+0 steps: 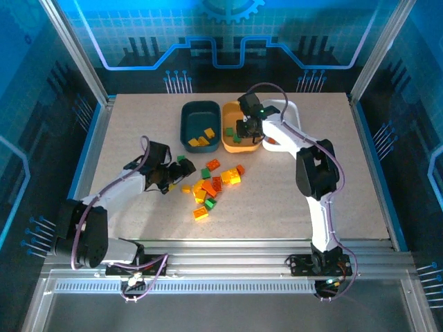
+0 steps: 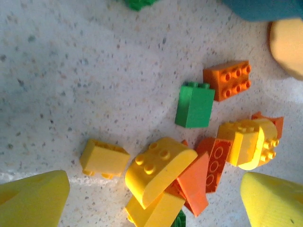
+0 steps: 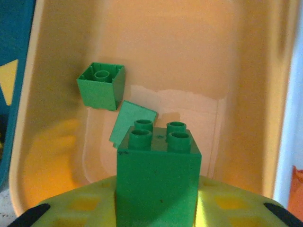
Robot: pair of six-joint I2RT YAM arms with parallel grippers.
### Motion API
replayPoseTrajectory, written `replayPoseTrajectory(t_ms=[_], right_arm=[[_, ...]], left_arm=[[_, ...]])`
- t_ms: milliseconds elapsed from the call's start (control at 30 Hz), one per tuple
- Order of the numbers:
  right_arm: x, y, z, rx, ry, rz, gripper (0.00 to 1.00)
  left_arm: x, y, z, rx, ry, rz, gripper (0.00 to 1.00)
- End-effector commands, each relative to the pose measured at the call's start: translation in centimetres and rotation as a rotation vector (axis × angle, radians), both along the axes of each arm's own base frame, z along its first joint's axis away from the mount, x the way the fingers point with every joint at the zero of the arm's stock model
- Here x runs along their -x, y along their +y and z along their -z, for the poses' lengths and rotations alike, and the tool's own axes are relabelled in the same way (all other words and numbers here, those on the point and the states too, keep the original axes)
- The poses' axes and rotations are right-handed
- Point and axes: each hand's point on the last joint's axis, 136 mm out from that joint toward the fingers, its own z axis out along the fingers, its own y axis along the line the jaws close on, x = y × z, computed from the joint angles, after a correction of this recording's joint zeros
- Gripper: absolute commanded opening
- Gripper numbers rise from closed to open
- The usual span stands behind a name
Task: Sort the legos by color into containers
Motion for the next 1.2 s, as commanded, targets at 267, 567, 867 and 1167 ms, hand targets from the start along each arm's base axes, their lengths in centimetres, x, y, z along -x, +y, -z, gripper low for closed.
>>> replayPoseTrajectory(t_ms=[267,567,867,1167], right_arm=[[1.3,-0.4,-3.7,-0.092,0.007,-0.034,0.61],[8.4,-2.1,-5.7,-0.211,-0.013,-0.036,0.64],[12.6,-4.3,-6.4,-0.215,-0.022,-0.027,0.63],[13.2,-4.7,-8.2,-0.225,-0.063,-0.028,0.62]], left_arm=[[-5.7,2.5,2.4,-0.285,0.085,0.041,0.85],[-9.0,3.5,4.5,-0.481,0.125,0.096,0.76],[-10.8,3.5,6.3,-0.526,0.145,0.147,0.64],[-10.2,3.4,6.5,-0.518,0.140,0.158,0.37]])
